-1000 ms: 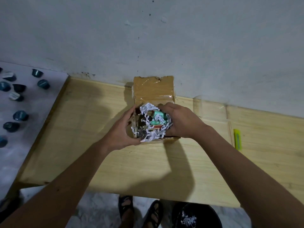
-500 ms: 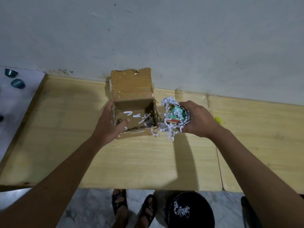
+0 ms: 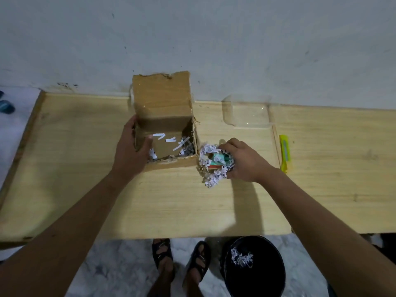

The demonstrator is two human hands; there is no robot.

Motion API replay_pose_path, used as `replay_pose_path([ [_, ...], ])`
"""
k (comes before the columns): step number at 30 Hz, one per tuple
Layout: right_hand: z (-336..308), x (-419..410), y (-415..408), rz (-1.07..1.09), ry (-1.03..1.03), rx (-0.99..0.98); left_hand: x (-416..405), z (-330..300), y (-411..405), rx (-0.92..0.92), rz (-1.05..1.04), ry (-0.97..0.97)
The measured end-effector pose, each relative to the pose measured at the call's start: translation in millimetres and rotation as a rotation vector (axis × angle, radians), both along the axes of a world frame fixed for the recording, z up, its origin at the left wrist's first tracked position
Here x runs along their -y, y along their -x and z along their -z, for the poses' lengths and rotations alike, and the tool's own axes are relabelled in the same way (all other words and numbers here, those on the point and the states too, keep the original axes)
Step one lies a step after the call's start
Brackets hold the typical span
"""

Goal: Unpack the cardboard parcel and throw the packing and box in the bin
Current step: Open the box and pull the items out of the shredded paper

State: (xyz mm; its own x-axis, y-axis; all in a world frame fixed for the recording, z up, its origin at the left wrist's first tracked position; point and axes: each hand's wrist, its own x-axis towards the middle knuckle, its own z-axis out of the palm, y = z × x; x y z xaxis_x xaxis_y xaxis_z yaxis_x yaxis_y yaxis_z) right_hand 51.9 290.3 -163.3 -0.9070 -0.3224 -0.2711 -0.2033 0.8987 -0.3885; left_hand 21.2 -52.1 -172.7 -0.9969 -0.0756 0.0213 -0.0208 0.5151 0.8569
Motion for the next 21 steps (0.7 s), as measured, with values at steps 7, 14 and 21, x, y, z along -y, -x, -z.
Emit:
replay_pose_path([
  [7, -14, 0, 1, 0.029, 0.026, 0.021, 0, 4, 0, 0.001, -0.001, 0.002],
  [14, -35, -1, -3, 0.063, 0.146, -0.035, -4, -3, -2, 0.047, -0.013, -0.046],
  [21, -40, 5, -9, 0.070, 0.156, -0.131, -4, -3, -3, 0.069, -0.022, -0.084],
])
